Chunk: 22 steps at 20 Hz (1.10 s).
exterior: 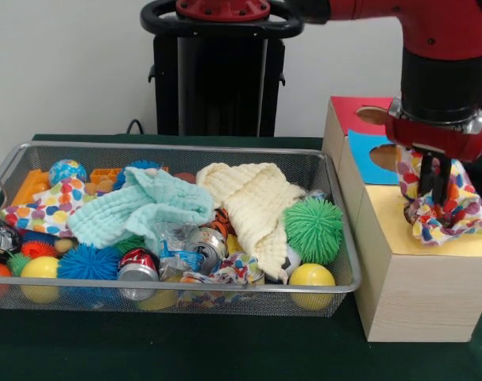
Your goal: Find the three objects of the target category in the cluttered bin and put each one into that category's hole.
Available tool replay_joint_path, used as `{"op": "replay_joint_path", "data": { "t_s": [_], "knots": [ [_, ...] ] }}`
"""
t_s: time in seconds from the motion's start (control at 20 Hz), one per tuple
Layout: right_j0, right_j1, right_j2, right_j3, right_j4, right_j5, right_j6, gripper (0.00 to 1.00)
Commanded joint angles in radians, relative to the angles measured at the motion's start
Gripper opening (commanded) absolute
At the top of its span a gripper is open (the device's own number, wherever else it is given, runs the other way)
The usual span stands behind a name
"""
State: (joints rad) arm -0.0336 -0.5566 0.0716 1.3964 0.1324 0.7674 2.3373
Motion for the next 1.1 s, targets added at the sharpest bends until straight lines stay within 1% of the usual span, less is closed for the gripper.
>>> {"op": "replay_joint_path", "data": {
  "t_s": [0.05,0.2,0.25,0.3,0.5,0.7,0.8,0.95,1.0,1.1],
  "knots": [
    [-0.025,-0.075,0.074,0.100,-0.016,0.074,-0.045,0.00],
    [-0.020,-0.078,0.068,0.103,-0.025,0.083,-0.040,0.00],
    [0.030,-0.049,-0.001,0.030,-0.083,0.175,-0.003,0.00],
    [0.037,-0.032,-0.019,0.016,-0.098,0.185,0.007,0.00],
    [0.043,-0.010,-0.026,0.000,-0.110,0.176,0.022,0.00],
    [0.062,0.112,-0.026,-0.074,-0.116,0.120,0.070,0.00],
    [0.060,0.148,-0.023,-0.108,-0.115,0.142,0.069,0.00],
    [0.055,0.152,-0.011,-0.104,-0.101,0.165,0.054,0.00],
    [0.055,0.154,-0.011,-0.103,-0.094,0.171,0.050,1.00],
    [0.053,0.152,-0.008,-0.096,-0.090,0.165,0.046,1.00]
  ]
}}
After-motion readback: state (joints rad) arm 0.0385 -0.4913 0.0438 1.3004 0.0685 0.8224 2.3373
